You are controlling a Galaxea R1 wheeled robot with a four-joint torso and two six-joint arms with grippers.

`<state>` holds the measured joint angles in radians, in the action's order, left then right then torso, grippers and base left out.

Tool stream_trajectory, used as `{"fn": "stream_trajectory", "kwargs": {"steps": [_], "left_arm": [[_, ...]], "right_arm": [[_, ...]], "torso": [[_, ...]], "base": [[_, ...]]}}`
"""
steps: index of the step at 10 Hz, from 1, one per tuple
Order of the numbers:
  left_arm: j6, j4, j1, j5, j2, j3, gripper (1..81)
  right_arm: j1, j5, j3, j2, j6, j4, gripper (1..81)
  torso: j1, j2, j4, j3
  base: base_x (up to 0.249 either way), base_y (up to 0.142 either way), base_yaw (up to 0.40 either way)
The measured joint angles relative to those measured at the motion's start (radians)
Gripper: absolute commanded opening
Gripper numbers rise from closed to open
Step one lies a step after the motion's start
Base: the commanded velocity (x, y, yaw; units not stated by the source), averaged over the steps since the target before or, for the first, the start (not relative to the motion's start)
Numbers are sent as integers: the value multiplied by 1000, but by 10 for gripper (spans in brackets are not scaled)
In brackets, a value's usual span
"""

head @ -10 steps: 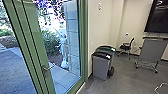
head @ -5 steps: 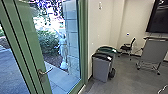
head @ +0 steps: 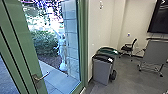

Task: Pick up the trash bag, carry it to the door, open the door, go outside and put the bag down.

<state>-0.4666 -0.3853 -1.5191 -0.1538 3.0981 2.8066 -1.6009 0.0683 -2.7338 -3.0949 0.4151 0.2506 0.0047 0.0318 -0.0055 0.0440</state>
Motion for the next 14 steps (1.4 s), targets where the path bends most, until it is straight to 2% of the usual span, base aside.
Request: {"fn": "stream_trajectory", "kwargs": {"steps": [14], "left_arm": [[0,1,-3,-1,0,0,10]], "right_arm": [[0,0,0,0,0,0,811]], "torso": [[0,0,0,0]], "base": [[151,0,0]]}}
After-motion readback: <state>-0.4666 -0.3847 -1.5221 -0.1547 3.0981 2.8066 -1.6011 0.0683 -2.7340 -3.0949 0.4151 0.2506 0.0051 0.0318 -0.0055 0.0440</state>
